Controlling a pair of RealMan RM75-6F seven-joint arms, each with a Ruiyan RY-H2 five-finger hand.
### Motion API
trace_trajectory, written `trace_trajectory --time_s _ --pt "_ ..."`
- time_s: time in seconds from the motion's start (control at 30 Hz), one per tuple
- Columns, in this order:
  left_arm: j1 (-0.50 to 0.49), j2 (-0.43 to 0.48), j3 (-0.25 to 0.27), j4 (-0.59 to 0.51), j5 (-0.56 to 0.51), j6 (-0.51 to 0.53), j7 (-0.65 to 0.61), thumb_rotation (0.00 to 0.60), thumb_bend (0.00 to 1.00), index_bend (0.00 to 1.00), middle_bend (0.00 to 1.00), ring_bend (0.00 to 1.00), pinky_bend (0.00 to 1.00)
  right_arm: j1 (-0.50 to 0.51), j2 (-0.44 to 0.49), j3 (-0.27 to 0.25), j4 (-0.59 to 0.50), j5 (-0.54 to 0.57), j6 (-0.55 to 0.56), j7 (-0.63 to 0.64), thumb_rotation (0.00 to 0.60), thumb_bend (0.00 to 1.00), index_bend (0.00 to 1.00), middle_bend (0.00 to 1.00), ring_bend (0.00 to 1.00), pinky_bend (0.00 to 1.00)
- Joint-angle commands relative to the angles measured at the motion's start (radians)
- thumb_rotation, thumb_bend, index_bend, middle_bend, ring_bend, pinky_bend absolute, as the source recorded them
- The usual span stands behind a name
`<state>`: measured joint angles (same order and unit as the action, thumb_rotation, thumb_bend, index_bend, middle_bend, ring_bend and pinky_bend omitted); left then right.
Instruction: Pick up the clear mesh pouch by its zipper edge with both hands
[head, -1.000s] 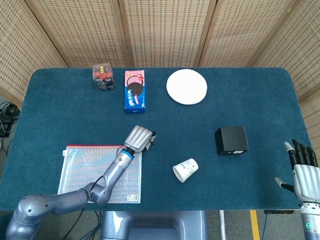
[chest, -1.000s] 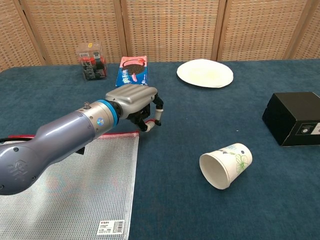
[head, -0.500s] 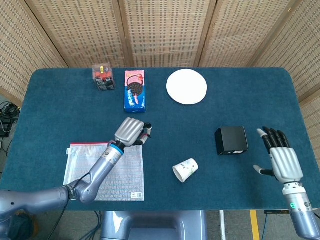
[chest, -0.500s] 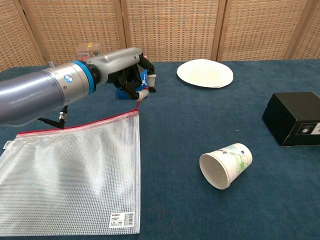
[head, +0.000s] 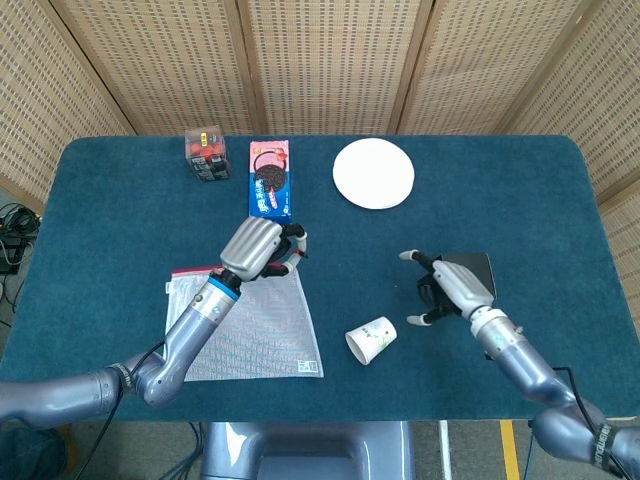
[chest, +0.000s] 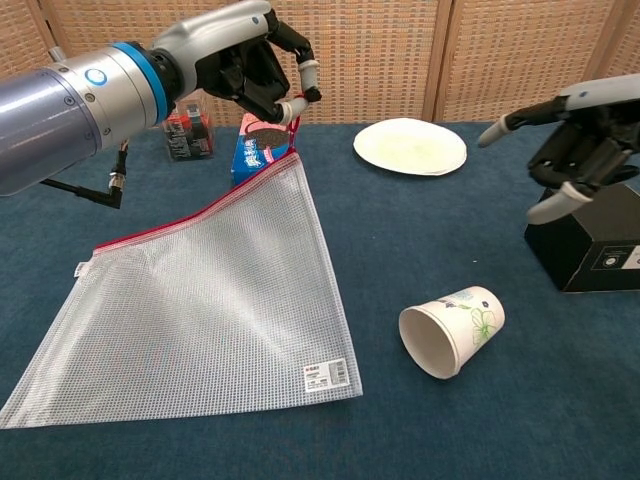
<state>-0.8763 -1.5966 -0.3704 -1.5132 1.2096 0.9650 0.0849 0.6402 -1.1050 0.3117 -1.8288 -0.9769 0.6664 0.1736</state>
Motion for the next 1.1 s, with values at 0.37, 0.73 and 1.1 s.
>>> trace_trajectory --time_s 0.37,0.73,1.1 --pt "-0.017 -0.025 0.002 0.014 0.031 0.043 -0.07 0.6 0.78 0.95 0.94 0.98 1.0 0.287 -0.211 0.036 0.081 0.478 -0.03 0.073 0.6 0.06 0.29 0.88 0.9 1.0" --pt "-0.034 -0.092 0.008 0.065 0.043 0.085 -0.096 0.6 0.78 0.95 0.94 0.98 1.0 0.369 -0.258 0.046 0.1 0.652 0.009 0.072 0.6 0.08 0.35 0.89 0.9 1.0" --pt "-0.034 -0.118 0.012 0.077 0.048 0.102 -0.127 0.6 0.78 0.95 0.94 0.98 1.0 0.406 -0.315 0.047 0.126 0.729 0.092 0.036 0.6 0.17 0.45 0.91 0.9 1.0"
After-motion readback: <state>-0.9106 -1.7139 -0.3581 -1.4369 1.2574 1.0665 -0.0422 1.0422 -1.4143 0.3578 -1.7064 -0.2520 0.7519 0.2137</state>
